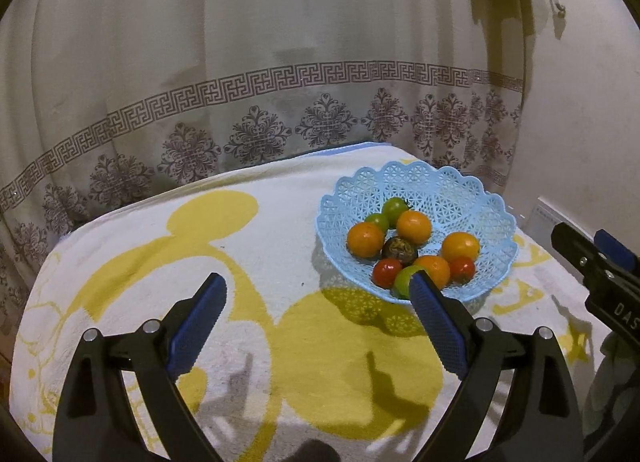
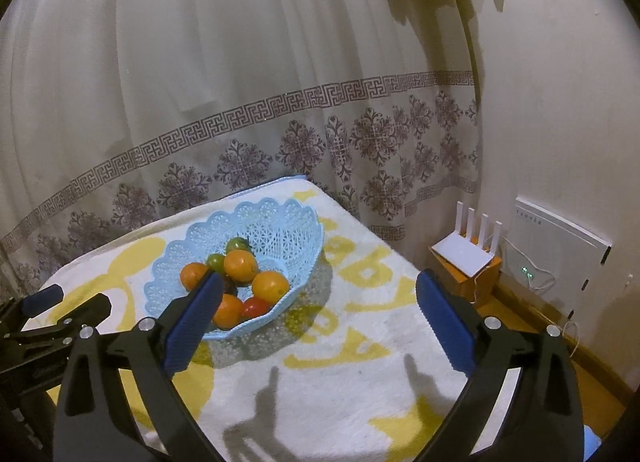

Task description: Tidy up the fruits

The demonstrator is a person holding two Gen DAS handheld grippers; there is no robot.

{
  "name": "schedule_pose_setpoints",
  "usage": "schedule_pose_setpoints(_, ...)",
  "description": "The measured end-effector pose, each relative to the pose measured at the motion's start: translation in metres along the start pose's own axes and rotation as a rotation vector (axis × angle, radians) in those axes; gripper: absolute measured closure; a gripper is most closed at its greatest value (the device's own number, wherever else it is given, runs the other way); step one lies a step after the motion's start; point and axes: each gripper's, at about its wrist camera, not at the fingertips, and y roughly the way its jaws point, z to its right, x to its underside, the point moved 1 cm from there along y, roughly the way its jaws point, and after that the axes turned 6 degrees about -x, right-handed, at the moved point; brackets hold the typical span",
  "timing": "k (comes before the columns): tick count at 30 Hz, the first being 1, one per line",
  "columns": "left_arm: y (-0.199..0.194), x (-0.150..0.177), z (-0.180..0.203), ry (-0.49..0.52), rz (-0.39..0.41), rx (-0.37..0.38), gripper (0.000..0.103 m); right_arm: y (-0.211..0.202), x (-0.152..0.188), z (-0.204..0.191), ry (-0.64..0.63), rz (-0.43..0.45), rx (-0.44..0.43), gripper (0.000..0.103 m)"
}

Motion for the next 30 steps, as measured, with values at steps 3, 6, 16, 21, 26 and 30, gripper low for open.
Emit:
schedule_pose_setpoints(3,0.001,0.002,-0.001,0.0,-0.002,-0.003,0.011,0.002,0.002,-0.001,-0.012,-0.011,-0.002,0.004)
schedule_pose_setpoints(6,0.001,0.003,-0.003,-0.006,0.004,-0.016,0.006,0.003,0.004,-0.005,-0.028,-0.017,-0.008,0.004)
schedule_pose_setpoints(16,0.008,0.009,0.005,0.042,-0.009,-0.08,0.006,0.002,0.006,-0.011,-0.057,-0.023,-0.024,0.003)
schedule_pose_setpoints(21,0.008,0.01,0.004,0.044,-0.009,-0.077,0.006,0.003,0.007,-0.014,-0.063,-0.022,-0.025,0.003)
schedule_pose_setpoints(26,0.008,0.011,0.006,0.047,-0.012,-0.078,0.006,0.003,0.008,-0.016,-0.065,-0.025,-0.027,0.003)
schedule_pose_setpoints(30,0.008,0.011,0.006,0.048,-0.011,-0.078,0.006,0.003,0.008,-0.016,-0.065,-0.024,-0.026,0.003)
